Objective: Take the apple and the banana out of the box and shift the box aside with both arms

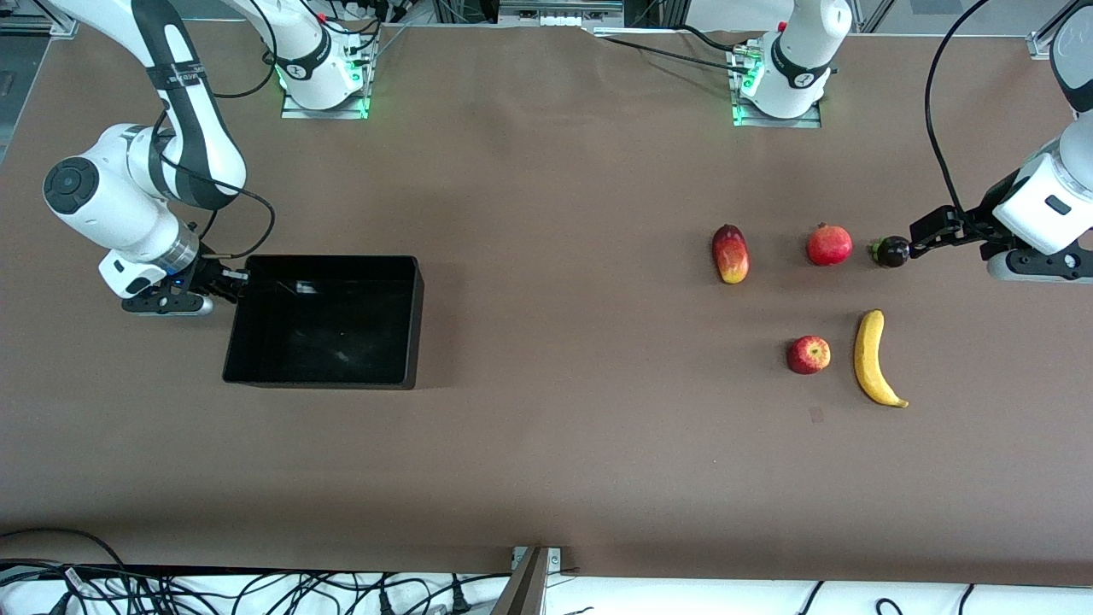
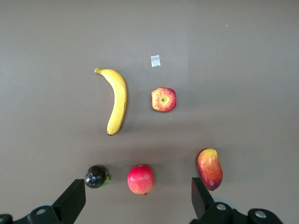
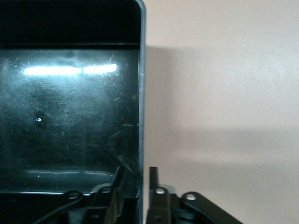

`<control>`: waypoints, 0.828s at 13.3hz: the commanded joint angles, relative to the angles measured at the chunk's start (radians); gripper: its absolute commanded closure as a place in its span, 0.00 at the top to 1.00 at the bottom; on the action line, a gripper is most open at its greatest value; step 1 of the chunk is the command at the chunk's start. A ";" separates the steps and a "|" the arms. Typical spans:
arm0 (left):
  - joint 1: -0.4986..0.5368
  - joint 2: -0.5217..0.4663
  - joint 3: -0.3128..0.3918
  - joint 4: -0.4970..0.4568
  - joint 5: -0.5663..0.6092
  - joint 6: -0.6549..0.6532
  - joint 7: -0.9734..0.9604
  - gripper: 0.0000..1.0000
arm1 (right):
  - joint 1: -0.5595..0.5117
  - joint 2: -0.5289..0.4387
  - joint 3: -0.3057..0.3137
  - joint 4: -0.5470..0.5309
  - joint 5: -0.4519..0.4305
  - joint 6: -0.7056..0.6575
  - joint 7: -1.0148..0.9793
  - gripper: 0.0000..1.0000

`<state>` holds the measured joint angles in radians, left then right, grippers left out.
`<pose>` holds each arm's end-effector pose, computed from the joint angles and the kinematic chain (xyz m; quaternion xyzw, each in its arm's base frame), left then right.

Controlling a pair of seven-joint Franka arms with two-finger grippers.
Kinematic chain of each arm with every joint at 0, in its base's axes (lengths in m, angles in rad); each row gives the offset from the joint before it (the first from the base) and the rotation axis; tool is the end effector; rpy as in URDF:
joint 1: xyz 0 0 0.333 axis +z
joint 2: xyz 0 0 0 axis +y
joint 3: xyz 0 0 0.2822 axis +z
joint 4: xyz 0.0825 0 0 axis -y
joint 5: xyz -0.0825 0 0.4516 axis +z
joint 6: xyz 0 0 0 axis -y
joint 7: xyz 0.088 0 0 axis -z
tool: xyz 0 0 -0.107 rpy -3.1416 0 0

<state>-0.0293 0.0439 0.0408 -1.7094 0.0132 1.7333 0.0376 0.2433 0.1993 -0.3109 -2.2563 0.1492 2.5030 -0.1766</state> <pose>0.6397 0.0082 0.5018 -0.9998 0.0142 0.0102 0.0071 0.5792 -0.0450 0.1991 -0.9994 0.0004 -0.0317 0.0122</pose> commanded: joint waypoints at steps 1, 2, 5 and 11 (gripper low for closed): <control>-0.024 0.013 0.021 0.039 -0.035 -0.041 0.034 1.00 | 0.007 -0.075 -0.011 -0.008 0.020 -0.073 0.000 1.00; -0.024 0.013 0.024 0.057 -0.038 -0.049 0.033 1.00 | 0.007 -0.090 -0.010 0.019 0.016 -0.138 0.020 1.00; -0.024 0.014 0.024 0.077 -0.038 -0.066 0.036 1.00 | 0.007 -0.112 -0.022 0.209 0.001 -0.460 0.034 1.00; -0.024 0.016 0.028 0.077 -0.036 -0.061 0.096 1.00 | 0.014 -0.098 -0.036 0.625 -0.131 -0.978 0.022 1.00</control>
<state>-0.0395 0.0454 0.0504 -1.6630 0.0003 1.6945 0.0813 0.2464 0.0746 -0.3388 -1.7423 0.0491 1.6280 -0.1564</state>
